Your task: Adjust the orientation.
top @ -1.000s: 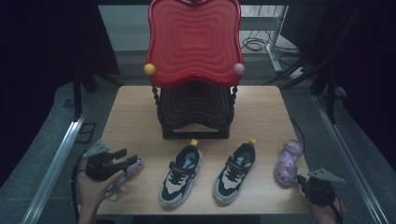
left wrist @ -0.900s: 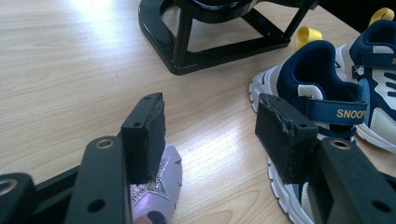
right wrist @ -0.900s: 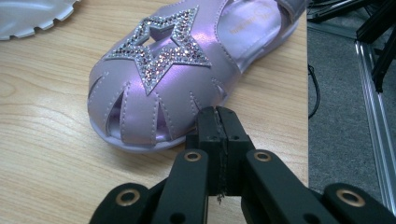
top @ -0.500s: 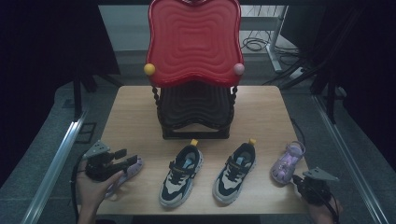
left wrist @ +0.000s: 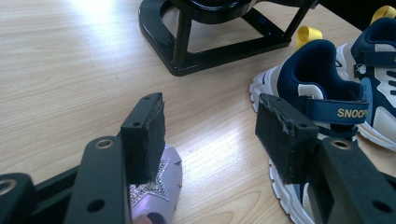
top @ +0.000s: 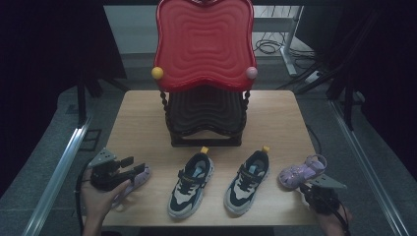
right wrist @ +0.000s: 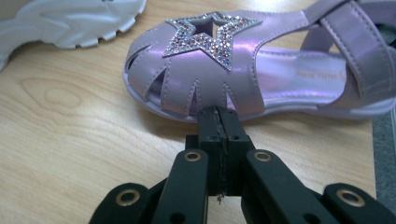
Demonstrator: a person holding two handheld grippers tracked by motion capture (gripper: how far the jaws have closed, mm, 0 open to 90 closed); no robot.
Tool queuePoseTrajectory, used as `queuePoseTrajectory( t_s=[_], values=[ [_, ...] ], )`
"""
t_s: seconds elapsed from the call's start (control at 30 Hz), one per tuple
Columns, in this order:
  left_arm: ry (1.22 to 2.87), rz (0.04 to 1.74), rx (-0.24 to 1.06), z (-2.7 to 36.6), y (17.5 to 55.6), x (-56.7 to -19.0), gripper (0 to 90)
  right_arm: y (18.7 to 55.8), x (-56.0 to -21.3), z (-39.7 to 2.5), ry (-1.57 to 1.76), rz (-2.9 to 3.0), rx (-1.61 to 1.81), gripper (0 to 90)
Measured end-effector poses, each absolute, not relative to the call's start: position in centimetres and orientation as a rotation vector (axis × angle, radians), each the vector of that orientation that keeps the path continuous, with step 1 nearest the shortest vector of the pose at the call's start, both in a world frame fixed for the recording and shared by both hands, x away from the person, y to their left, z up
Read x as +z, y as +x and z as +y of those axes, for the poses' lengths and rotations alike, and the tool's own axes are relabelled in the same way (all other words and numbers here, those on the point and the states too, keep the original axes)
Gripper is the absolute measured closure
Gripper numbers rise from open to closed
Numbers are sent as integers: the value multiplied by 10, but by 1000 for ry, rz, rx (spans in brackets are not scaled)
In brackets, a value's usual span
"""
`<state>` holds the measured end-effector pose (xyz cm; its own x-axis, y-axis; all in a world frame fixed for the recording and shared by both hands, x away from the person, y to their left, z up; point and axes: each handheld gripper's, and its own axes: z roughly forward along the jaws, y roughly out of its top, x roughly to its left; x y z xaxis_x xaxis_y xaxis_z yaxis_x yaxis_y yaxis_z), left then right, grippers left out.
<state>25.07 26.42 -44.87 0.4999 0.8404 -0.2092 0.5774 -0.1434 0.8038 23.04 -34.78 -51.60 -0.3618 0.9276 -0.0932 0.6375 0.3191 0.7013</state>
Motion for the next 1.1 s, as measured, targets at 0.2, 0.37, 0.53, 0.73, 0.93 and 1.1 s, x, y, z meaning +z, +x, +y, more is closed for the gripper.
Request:
queuePoseTrajectory(
  t_s=[0.2, 0.37, 0.53, 0.73, 0.93, 1.1],
  values=[
    [1843, 1187, 362, 264, 252, -450, 430, 234, -514, -341, 1367, 2102, 798, 898],
    [1851, 1186, 358, 262, 253, -452, 430, 238, -515, -334, 1345, 2123, 798, 897],
    [1853, 1185, 356, 262, 253, -452, 430, 244, -516, -322, 1322, 2142, 804, 898],
    [1857, 1188, 354, 262, 254, -453, 429, 249, -515, -313, 1308, 2137, 790, 898],
    [1863, 1187, 353, 261, 254, -454, 429, 254, -515, -304, 1306, 2121, 756, 897],
    [1868, 1188, 352, 260, 255, -454, 429, 259, -516, -300, 1320, 2093, 747, 897]
  ],
)
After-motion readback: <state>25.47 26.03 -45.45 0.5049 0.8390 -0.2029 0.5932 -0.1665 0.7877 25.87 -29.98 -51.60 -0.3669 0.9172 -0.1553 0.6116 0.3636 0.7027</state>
